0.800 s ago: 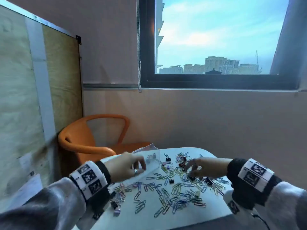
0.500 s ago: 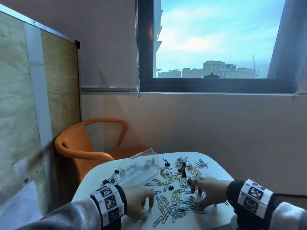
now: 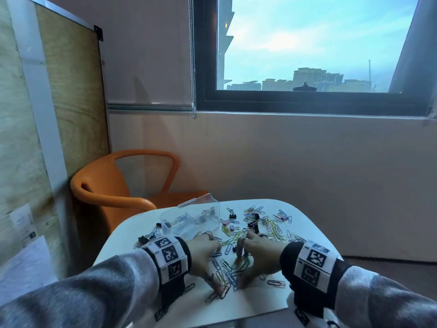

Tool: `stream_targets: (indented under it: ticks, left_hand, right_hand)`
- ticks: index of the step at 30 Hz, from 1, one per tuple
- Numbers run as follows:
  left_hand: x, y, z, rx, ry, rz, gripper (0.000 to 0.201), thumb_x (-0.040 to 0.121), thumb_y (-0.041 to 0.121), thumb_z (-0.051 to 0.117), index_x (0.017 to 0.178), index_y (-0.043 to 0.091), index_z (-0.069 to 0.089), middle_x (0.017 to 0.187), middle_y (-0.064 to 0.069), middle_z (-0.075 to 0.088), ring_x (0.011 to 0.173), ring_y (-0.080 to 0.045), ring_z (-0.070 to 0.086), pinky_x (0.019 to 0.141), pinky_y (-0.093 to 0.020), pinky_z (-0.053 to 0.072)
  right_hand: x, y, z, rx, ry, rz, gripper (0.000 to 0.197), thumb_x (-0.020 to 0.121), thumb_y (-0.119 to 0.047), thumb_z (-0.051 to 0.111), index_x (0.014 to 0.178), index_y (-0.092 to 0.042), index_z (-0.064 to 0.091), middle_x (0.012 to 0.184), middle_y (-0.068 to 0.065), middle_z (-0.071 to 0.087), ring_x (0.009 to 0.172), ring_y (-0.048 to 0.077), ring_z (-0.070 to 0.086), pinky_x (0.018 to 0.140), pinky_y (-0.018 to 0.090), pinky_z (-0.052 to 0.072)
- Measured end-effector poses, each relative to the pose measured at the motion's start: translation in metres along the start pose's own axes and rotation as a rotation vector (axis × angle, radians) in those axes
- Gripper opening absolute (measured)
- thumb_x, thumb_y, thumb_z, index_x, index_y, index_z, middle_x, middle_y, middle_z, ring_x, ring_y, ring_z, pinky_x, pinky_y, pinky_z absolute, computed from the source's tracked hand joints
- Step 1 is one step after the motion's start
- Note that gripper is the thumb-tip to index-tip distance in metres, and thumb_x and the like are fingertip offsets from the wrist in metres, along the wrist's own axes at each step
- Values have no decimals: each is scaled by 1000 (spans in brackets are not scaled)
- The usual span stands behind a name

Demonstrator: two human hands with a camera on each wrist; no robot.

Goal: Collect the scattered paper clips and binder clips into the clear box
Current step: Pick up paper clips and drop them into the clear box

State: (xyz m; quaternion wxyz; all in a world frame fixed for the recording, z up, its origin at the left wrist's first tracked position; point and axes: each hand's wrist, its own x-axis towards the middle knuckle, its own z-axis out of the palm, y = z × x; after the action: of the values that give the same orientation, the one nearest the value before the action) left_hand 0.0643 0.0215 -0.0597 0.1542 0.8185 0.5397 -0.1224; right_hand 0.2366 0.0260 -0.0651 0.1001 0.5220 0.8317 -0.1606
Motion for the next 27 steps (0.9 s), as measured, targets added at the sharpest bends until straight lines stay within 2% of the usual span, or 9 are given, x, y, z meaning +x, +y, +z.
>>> stream_targets:
  ticks: [3, 6, 9, 12, 16, 19, 21, 24, 27]
  left_hand:
    - [-2, -1, 0, -39, 1, -7, 85, 65, 51, 77, 135, 21, 39, 138, -3, 36, 124, -22, 40, 105, -34, 38]
    - [0, -3, -3, -106, 46, -29, 62, 74, 35, 76, 128, 17, 51, 130, -4, 51, 118, -21, 51, 96, -28, 42]
    - [7, -7, -5, -139, 126, -25, 37, 82, 13, 69, 119, 15, 62, 121, -6, 63, 110, -19, 59, 88, -26, 48]
    - [12, -6, -7, -155, 153, -40, 34, 82, -2, 60, 112, 13, 67, 113, -7, 68, 104, -19, 64, 79, -23, 49]
    - [17, -4, -14, -123, 108, -54, 33, 83, 1, 61, 114, 11, 66, 116, -10, 67, 107, -21, 63, 77, -21, 45]
    - [18, -2, -16, -66, 71, -54, 33, 85, 4, 60, 118, 9, 64, 121, -11, 64, 112, -23, 59, 87, -26, 48]
    - [19, -1, -16, -31, 57, -46, 33, 86, 4, 57, 119, 7, 63, 122, -13, 63, 113, -25, 58, 90, -29, 48]
    - [18, -3, -17, -18, 38, -36, 32, 87, 2, 54, 118, 4, 64, 122, -13, 64, 112, -26, 58, 88, -30, 48]
    - [11, -7, -21, -88, 76, -21, 31, 89, 8, 56, 119, 5, 61, 123, -11, 62, 111, -24, 58, 83, -25, 46]
  right_hand:
    - [6, 1, -1, 73, 19, -49, 53, 77, -38, 73, 120, -14, 54, 123, 4, 44, 98, 17, 50, 85, 25, 49]
    - [11, 3, -3, 91, 45, -95, 39, 82, -30, 69, 115, -12, 59, 105, -2, 48, 89, 13, 45, 61, 11, 36]
    - [17, 3, -7, 124, 41, -96, 31, 82, -29, 69, 108, -14, 64, 106, 2, 65, 83, 13, 50, 63, 16, 41]
    - [22, 3, -15, 145, 28, -78, 26, 82, -23, 69, 106, -11, 68, 110, 8, 69, 67, 10, 53, 60, 15, 45]
    - [29, 3, -23, 115, 4, -59, 27, 84, -19, 67, 108, -7, 69, 111, 10, 70, 80, 15, 59, 70, 22, 52]
    - [33, 6, -23, 100, 4, -42, 26, 84, -19, 67, 107, -7, 70, 110, 12, 71, 82, 16, 61, 80, 27, 53]
    - [33, 9, -25, 124, 7, -33, 25, 84, -19, 67, 105, -6, 70, 106, 12, 71, 76, 14, 59, 71, 24, 54]
    - [32, 12, -36, 216, -14, -13, 25, 86, -19, 65, 105, -4, 68, 95, 8, 72, 59, 6, 57, 49, 10, 48]
    - [39, 10, -62, 173, 105, -40, 23, 86, -21, 64, 105, -7, 68, 96, 5, 72, 56, 0, 54, 49, 8, 45]
